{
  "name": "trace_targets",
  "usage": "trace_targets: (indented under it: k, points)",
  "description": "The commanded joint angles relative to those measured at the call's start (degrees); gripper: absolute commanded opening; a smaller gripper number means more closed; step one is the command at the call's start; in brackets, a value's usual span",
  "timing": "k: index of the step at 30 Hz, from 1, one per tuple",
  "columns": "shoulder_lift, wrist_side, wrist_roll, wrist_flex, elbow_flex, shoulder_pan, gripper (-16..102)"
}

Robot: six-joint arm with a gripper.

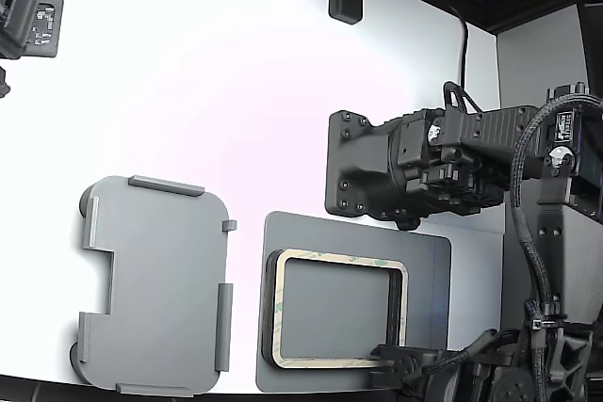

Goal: Grab top frame and put it into gray box.

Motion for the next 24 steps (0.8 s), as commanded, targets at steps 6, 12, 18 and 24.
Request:
trace_targets:
  k: [6, 12, 18, 24]
  points:
    - [1.32, 0.00, -0.26, -0.70, -0.88, -1.23, 41]
    - [1.67, 0.00, -0.70, -1.23, -0.35, -1.67, 39]
    - [1.67, 0.09, -0.70, -1.76, 0.09, -1.76, 37]
    - [1.67, -0.18, -0.70, -2.11, 0.26, -1.76, 37]
